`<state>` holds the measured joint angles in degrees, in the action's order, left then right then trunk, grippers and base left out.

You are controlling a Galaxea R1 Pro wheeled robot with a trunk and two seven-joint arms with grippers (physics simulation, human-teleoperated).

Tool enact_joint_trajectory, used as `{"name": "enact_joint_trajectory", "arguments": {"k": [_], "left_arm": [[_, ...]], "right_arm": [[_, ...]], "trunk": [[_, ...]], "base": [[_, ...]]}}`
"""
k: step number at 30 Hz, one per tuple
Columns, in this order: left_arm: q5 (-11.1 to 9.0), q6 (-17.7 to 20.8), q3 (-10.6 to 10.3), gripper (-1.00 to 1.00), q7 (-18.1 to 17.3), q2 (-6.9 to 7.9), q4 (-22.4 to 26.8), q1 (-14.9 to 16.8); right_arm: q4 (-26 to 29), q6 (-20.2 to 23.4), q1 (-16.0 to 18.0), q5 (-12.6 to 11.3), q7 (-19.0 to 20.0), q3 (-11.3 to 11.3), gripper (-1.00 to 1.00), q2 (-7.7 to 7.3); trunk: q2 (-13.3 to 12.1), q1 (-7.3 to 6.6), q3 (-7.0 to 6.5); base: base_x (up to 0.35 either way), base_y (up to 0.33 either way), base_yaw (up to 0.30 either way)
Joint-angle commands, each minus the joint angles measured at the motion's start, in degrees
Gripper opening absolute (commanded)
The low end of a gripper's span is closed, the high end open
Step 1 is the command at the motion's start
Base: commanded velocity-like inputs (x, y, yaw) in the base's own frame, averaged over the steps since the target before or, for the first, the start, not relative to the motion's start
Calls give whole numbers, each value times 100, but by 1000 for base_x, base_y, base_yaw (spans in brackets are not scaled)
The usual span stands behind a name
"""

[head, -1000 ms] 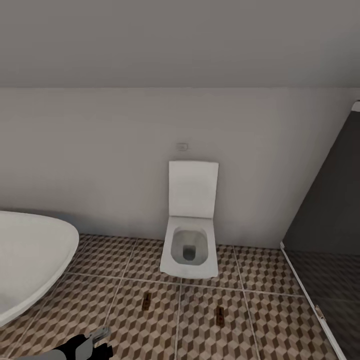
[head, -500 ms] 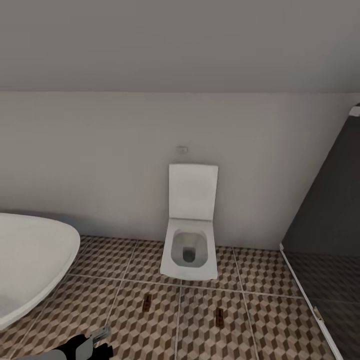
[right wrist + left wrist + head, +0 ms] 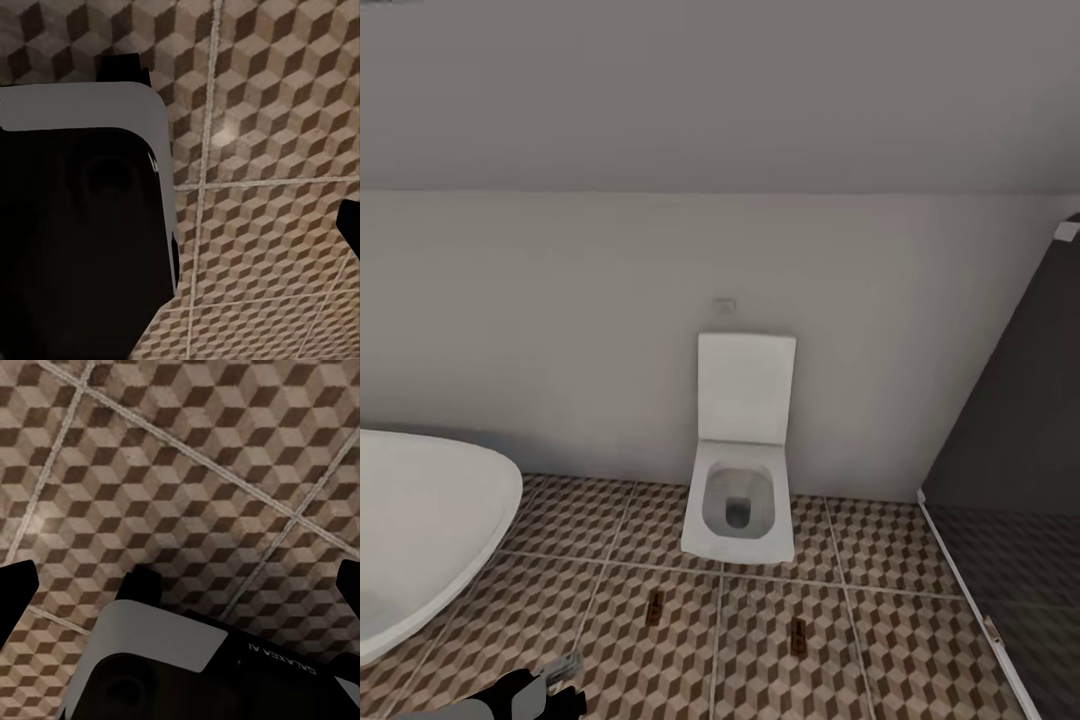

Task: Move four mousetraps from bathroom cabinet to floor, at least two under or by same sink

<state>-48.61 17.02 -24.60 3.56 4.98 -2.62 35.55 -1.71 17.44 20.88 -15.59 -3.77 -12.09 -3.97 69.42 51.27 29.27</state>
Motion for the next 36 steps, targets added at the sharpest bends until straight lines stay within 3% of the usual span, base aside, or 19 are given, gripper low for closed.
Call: {"name": "enact_joint_trajectory", "arguments": {"k": [1,36], "left_arm": [[-60,21,-45,100,14,-2,-1,4],[-60,21,-45,100,14,-6,-1,4]], "right_arm": [[-5,14,5,-58,-11,-48,100,1],[-5,14,4,-58,-10,-48,100,1]], "trunk": [[-38,-23,-13],[-1442,-791,-642]], "base": [[0,0,0],[0,0,0]]}}
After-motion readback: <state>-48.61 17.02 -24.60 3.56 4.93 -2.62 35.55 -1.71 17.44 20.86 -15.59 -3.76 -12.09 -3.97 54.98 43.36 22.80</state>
